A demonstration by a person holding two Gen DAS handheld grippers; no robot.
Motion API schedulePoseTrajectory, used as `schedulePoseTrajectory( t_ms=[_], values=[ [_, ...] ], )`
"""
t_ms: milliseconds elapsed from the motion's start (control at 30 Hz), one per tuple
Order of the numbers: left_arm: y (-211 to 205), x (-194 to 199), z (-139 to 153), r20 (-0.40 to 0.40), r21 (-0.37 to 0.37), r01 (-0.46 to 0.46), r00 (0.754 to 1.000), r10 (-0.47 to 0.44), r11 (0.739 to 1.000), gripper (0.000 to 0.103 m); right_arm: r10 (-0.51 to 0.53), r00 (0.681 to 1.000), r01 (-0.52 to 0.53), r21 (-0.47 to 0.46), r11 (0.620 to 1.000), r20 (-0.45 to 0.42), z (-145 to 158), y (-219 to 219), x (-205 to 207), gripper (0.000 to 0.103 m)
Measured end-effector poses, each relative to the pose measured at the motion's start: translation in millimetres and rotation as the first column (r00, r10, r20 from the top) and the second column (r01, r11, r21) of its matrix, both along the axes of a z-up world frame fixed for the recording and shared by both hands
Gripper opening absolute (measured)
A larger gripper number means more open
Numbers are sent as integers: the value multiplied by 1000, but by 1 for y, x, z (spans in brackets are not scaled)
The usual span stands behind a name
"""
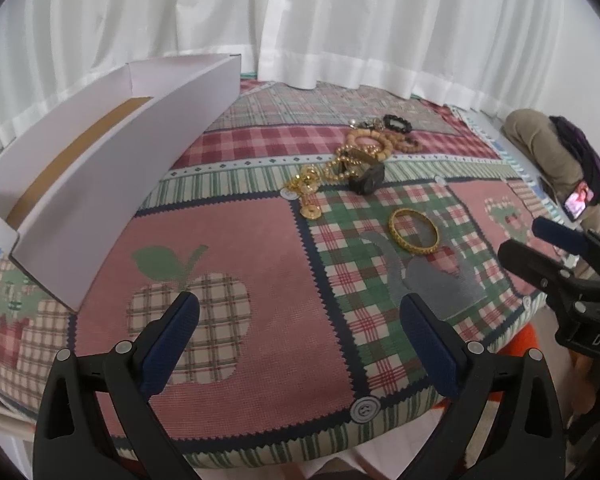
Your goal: Organize jewelry
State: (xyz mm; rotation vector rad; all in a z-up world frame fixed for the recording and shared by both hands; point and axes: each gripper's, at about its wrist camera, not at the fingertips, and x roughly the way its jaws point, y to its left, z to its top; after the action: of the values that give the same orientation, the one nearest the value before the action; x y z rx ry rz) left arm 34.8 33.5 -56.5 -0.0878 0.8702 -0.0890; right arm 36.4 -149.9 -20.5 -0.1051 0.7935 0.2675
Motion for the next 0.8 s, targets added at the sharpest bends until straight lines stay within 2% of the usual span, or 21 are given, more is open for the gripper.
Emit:
schedulePoseTrajectory(
  t_ms=[267,467,567,800],
  values=[
    [4,0,6,36,43,-45,998,44,998,100,3,1000,-3,-4,1000,-3,-2,-1,-1,81],
    [1,2,5,50,72,-43,998,40,996,100,-10,1000,10,-5,1000,1,-5,-6,-1,81],
    [0,6,2,37,81,-36,999,34,996,100,-26,1000,26,-1,1000,1,-6,-11,2,81],
    [7,16,-9,-9,48,-42,999,42,998,100,-70,997,70,3,998,-30,-18,-27,10,81]
  ],
)
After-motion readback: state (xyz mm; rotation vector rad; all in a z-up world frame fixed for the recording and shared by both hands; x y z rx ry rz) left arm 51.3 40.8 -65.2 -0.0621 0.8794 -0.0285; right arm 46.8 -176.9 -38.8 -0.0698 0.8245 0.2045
